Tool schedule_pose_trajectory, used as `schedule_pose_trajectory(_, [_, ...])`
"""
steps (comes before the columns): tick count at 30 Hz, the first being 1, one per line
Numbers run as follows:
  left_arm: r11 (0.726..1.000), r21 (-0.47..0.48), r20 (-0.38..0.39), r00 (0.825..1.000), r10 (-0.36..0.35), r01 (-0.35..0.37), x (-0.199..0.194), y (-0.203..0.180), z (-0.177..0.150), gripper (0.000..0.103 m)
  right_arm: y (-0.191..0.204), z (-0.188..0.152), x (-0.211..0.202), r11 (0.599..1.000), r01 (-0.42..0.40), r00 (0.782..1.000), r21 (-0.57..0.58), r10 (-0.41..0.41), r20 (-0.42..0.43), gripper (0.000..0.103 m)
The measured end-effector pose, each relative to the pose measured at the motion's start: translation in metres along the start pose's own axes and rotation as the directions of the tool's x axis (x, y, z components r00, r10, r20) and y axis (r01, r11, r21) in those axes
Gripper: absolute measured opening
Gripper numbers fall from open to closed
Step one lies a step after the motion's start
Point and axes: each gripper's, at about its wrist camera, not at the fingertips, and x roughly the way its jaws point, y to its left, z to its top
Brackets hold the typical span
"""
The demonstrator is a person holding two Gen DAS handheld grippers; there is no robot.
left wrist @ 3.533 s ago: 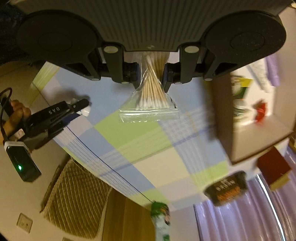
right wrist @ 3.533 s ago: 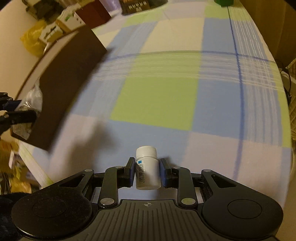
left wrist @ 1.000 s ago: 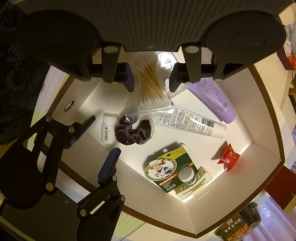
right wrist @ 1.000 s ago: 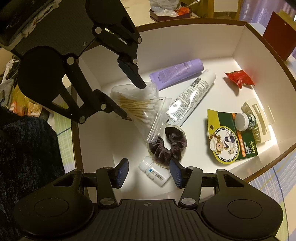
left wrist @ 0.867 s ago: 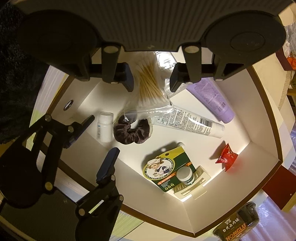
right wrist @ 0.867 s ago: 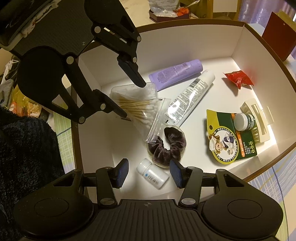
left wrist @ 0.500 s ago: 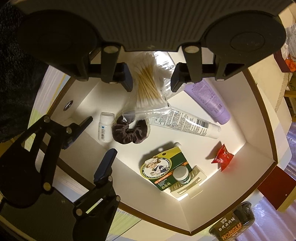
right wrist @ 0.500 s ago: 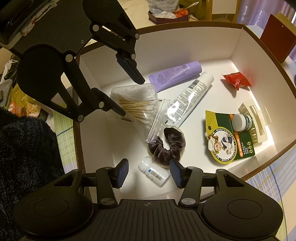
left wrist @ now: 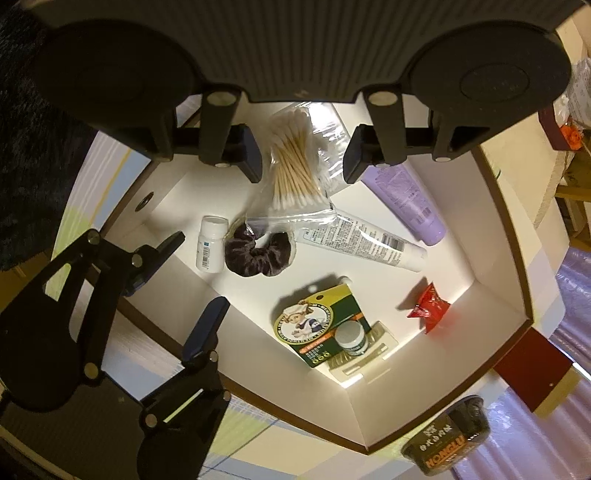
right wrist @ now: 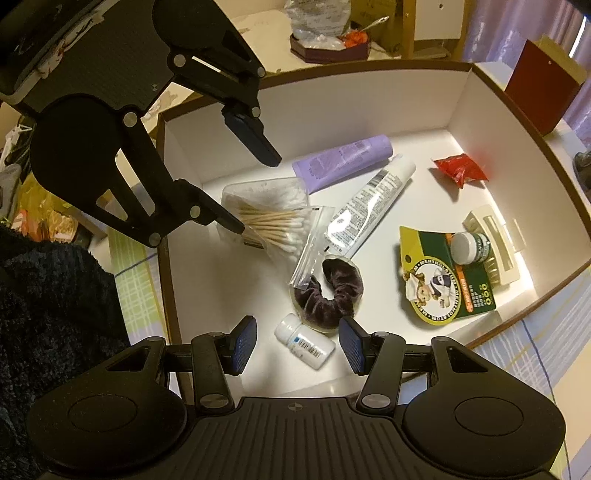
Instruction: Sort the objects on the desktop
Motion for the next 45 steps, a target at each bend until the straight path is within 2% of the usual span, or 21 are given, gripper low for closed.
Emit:
schedule_pose_trajectory(9, [0.996, -0.069, 0.039, 0.997, 0.065, -0.063, -0.026, -0.005, -0.003, 0.05, 0.006, -0.009, -0.021, 1.0, 0.021, 0.999, -0.012, -0.02, 0.049, 0.053])
schedule_pose_trajectory(13, [0.991, -0.101, 0.054, 0.994, 0.096, -0.09, -0.037, -0.008, -0.005, 0.058, 0.008, -0.014, -0.032, 0.999, 0.024, 0.996, -0.02, -0.022, 0.088, 0.053])
schedule_pose_trajectory(15, [0.986, -0.126, 0.062, 0.991, 0.12, -0.112, -0.045, -0.01, -0.007, 0.062, 0.007, -0.017, -0.038, 0.999, 0.024, 0.994, -0.024, -0.021, 0.11, 0.053])
schedule_pose_trajectory(19, [0.972, -0.186, 0.065, 0.985, 0.16, -0.146, -0.058, -0.014, -0.01, 0.063, 0.004, -0.023, -0.048, 0.999, 0.025, 0.988, -0.03, -0.02, 0.151, 0.053])
schedule_pose_trajectory(29, [0.893, -0.39, 0.057, 0.962, 0.266, -0.224, -0.085, -0.038, -0.01, 0.065, -0.011, -0.045, -0.075, 0.999, 0.026, 0.97, -0.022, -0.02, 0.244, 0.053])
schedule_pose_trajectory(33, [0.856, -0.453, 0.037, 0.954, 0.298, -0.25, -0.09, -0.051, -0.007, 0.072, -0.017, -0.054, -0.083, 0.999, 0.009, 0.966, -0.042, 0.002, 0.258, 0.053])
schedule_pose_trajectory(38, [0.812, -0.519, 0.003, 0.949, 0.314, -0.267, -0.089, -0.071, -0.002, 0.072, -0.023, -0.065, -0.09, 0.997, 0.003, 0.965, -0.074, 0.017, 0.26, 0.053])
schedule_pose_trajectory(43, [0.764, -0.576, -0.029, 0.942, 0.334, -0.289, -0.087, -0.09, 0.008, 0.074, -0.034, -0.077, -0.098, 0.998, 0.008, 0.961, -0.058, 0.008, 0.276, 0.054])
schedule_pose_trajectory(45, [0.746, -0.595, -0.04, 0.938, 0.344, -0.299, -0.087, -0.097, 0.013, 0.076, -0.038, -0.082, -0.101, 0.999, 0.022, 0.956, -0.045, -0.008, 0.292, 0.085])
